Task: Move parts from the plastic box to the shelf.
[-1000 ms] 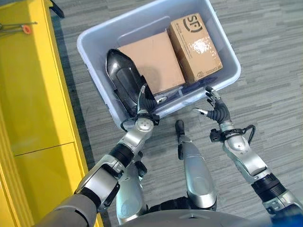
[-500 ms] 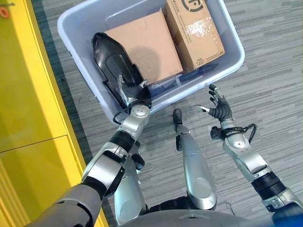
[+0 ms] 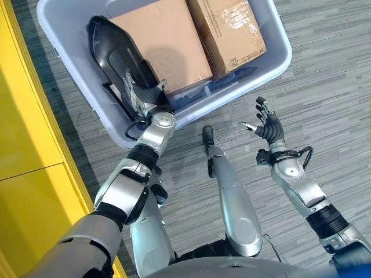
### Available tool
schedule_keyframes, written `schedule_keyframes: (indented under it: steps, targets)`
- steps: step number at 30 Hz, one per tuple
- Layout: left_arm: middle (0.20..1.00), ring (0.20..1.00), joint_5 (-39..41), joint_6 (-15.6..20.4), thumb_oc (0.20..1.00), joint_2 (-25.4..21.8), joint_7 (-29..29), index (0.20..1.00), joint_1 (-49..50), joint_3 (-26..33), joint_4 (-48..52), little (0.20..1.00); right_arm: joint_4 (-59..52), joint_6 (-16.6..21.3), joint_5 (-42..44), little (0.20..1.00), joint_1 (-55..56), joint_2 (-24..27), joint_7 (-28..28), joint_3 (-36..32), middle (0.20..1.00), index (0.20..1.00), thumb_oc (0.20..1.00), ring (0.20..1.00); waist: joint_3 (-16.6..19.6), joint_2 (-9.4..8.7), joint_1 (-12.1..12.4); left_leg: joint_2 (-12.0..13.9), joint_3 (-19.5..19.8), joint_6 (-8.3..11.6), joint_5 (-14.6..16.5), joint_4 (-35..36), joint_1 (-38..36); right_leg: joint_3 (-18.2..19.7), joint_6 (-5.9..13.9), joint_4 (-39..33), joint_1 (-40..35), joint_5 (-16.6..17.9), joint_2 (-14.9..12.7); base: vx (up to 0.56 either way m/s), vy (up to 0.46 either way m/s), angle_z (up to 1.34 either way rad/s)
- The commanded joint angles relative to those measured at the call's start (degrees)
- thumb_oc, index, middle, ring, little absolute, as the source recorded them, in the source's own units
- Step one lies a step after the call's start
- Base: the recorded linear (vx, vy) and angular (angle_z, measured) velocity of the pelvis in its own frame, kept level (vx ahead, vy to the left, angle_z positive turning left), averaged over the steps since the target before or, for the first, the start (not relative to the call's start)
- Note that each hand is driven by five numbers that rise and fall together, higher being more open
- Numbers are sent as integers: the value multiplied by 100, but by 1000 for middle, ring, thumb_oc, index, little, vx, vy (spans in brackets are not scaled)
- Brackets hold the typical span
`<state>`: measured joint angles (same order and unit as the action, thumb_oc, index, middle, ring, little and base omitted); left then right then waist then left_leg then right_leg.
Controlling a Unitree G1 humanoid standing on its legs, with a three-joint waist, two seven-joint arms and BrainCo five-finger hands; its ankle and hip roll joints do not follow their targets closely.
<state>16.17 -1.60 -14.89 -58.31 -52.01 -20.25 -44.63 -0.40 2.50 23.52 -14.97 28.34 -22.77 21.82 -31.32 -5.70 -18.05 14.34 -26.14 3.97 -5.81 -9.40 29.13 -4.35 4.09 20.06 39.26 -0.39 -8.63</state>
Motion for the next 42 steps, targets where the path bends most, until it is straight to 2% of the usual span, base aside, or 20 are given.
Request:
schedule_keyframes:
  steps: [1, 5, 7, 8, 9, 11, 14, 16, 20, 21, 25, 32, 39, 42]
  targets:
    - [1000, 1000, -83, 104, 1000, 96, 662, 1000, -317, -108, -330, 1000, -550, 260, -100, 1000, -90, 68, 0, -199, 1000, 1000, 1000, 1000, 152, -334, -124, 317, 378, 367, 715, -1099, 538, -87, 141, 21, 71, -190, 150, -5, -4, -5]
    - [1000, 1000, -94, 146, 1000, 176, 798, 1000, -416, -227, -386, 1000, -697, -4, -94, 1000, -217, 50, -78, -170, 1000, 1000, 1000, 1000, 152, -334, -181, 319, 354, 364, 758, -1176, 596, -45, 130, 39, 144, -186, 161, 1, 2, -4]
    - [1000, 1000, -328, 161, 1000, 191, 1101, 1000, -511, -344, -484, 1000, -628, -113, -29, 1000, -282, 35, -148, -146, 1000, 1000, 1000, 1000, 152, -328, -220, 331, 325, 358, 775, -1213, 613, -20, 119, 48, 180, -171, 165, 0, 0, 0]
    - [1000, 1000, -744, 155, 1000, 169, 1473, 1000, -562, -545, -479, 1000, -541, -108, 45, 1000, -286, 46, -127, -163, 1000, 1000, 1000, 1000, 152, -306, -255, 343, 294, 349, 780, -1232, 616, 3, 108, 36, 193, -150, 166, -7, 13, -3]
    - [1000, 1000, -744, 158, 1000, 169, 1474, 1000, -563, -548, -481, 1000, -538, -105, 46, 1000, -286, 45, -125, -165, 1000, 1000, 1000, 1000, 152, -307, -251, 344, 292, 349, 781, -1233, 616, 5, 108, 36, 195, -149, 167, -10, 50, -5]
    - [1000, 1000, -958, 297, 1000, 94, 1872, 1000, -658, -869, -418, 1000, -611, -30, -20, 1000, -284, 114, 101, -238, 1000, 1000, 1000, 1000, 152, -277, -324, 334, 246, 345, 780, -1219, 598, 44, 91, 32, 214, -130, 188, -13, 81, -5]
    - [1000, 1000, -1129, 343, 1000, 101, 1930, 1000, -684, -1058, -323, 1000, -716, -71, -28, 1000, -295, 176, 162, -238, 1000, 1000, 1000, 1000, 152, -253, -376, 331, 211, 344, 783, -1200, 567, 78, 83, 27, 210, -132, 193, -8, 61, -9]
    - [1000, 1000, -1514, 377, 1000, 114, 2041, 1000, -673, -1186, -288, 1000, -751, -97, -27, 1000, -267, 205, 176, -218, 1000, 1000, 1000, 1000, 152, -238, -408, 330, 173, 343, 776, -1166, 505, 93, 71, 9, 170, -131, 195, -1, 58, -5]
    - [1000, 1000, -2050, 416, 1000, 122, 1812, 1000, -563, -1355, -158, 1000, -715, 19, -13, 1000, -158, 251, 272, -209, 1000, 1000, 1000, 1000, 152, -198, -435, 329, 134, 338, 755, -1109, 424, 107, 58, 19, 128, -140, 197, 2, 46, -5]
    - [1000, 1000, -2706, 412, 1000, 76, 1747, 1000, -578, -1393, -148, 1000, -691, 71, -12, 1000, -117, 256, 346, -213, 1000, 1000, 1000, 1000, 152, -190, -438, 326, 131, 337, 753, -1100, 398, 109, 54, 39, 117, -156, 199, -5, 25, -9]
    - [1000, 1000, -3680, 366, 1000, -151, 1569, 1000, -540, -1690, 149, 1000, -645, 254, -38, 1000, 57, 326, 467, -153, 1000, 1000, 1000, 1000, 152, -149, -417, 309, 138, 348, 695, -994, 305, 76, 43, 37, 52, -168, 190, -4, 12, -6]
    - [1000, 1000, -4055, 448, 1000, -454, 999, 1000, -598, -1863, 402, 1000, -397, 610, 8, 1000, 214, 400, 386, 28, 1000, 1000, 1000, 1000, 152, -111, -345, 284, 203, 349, 652, -881, 192, 17, 26, 39, -51, -183, 166, 0, 0, 0]
    - [1000, 1000, -4128, 462, 1000, -587, 1024, 1000, -611, -1888, 432, 1000, -249, 751, 4, 1000, 294, 407, 409, 61, 1000, 1000, 1000, 1000, 152, -77, -290, 271, 267, 361, 595, -788, 130, -13, 32, 35, -116, -183, 156, -23, -8, 2]
    - [1000, 1000, -4030, 446, 1000, -597, 819, 1000, -540, -1873, 435, 1000, -269, 735, -25, 1000, 324, 397, 419, 72, 1000, 1000, 1000, 1000, 152, -65, -270, 268, 270, 368, 573, -730, 62, -29, 37, 6, -180, -185, 155, 0, 0, 0]
